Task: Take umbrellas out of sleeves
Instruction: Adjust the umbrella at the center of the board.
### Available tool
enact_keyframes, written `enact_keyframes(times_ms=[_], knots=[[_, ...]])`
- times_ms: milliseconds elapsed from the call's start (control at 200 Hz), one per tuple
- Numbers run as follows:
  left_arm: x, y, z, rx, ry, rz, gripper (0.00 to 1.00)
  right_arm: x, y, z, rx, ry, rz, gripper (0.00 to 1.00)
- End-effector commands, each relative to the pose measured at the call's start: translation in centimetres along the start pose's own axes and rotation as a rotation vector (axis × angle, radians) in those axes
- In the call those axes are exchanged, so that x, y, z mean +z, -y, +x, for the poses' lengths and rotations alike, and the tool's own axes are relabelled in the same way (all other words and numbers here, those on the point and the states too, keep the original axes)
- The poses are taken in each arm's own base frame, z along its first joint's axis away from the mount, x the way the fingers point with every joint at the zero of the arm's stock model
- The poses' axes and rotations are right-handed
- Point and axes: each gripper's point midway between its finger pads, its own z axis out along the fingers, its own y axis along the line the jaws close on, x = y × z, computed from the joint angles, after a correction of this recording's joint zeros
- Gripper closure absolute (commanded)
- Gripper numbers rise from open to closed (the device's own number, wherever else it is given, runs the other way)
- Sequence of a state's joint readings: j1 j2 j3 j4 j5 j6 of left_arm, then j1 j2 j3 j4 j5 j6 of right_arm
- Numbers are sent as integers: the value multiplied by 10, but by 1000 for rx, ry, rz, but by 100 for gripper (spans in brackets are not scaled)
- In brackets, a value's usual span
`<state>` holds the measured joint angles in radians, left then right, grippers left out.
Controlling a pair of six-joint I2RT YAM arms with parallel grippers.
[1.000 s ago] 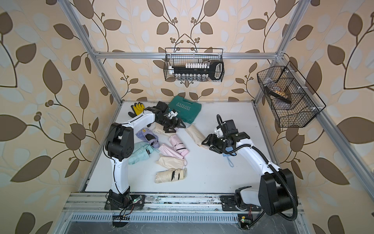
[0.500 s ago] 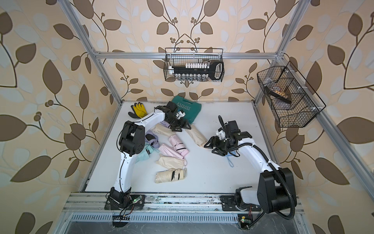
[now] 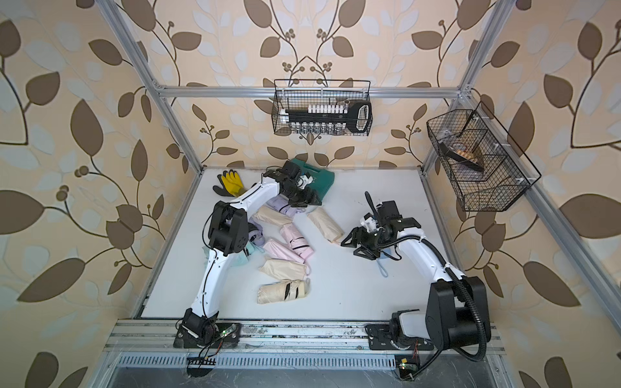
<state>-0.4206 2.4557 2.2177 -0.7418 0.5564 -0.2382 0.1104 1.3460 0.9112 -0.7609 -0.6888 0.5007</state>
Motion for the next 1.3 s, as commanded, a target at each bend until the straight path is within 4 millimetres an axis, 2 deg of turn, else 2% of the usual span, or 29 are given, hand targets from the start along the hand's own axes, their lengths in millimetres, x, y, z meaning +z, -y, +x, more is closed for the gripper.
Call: enact_keyframes(times_ms=[0, 215, 430, 640, 710, 860, 930, 940, 970, 1025, 1120, 1160, 1195, 1295], knots=[[4, 9, 0, 26, -8, 9, 19, -1, -1, 0, -10, -17, -12, 33], [20, 14, 13, 38, -48, 15, 21, 0, 1, 0, 0, -24, -12, 33], [30, 7, 29, 20, -93, -15, 31, 4, 3, -2, 10, -22, -16, 33], [24, 4, 39, 27, -113, -34, 49, 8, 5, -5, 21, -15, -19, 33], [21, 4, 44, 21, -126, -41, 60, 10, 7, -8, 23, -10, -21, 33], [12, -1, 54, 18, -133, -65, 73, 16, 11, -12, 33, -3, -19, 33], [6, 1, 51, 16, -122, -58, 83, 19, 13, -13, 39, -4, -17, 33], [9, -4, 59, 5, -141, -64, 85, 20, 14, -13, 39, -4, -16, 33], [9, -5, 61, -1, -147, -62, 90, 21, 15, -14, 38, -3, -13, 33], [7, -5, 61, -10, -145, -53, 94, 22, 18, -15, 35, -1, -4, 33], [5, -5, 61, -29, -138, -46, 93, 23, 21, -19, 36, 0, 7, 33], [4, -4, 61, -34, -137, -39, 81, 23, 21, -20, 36, 1, 8, 33], [1, -4, 60, -43, -136, -34, 62, 23, 21, -21, 36, 2, 9, 33], [-5, 1, 60, -67, -123, 8, 51, 21, 20, -22, 33, 10, 7, 33]])
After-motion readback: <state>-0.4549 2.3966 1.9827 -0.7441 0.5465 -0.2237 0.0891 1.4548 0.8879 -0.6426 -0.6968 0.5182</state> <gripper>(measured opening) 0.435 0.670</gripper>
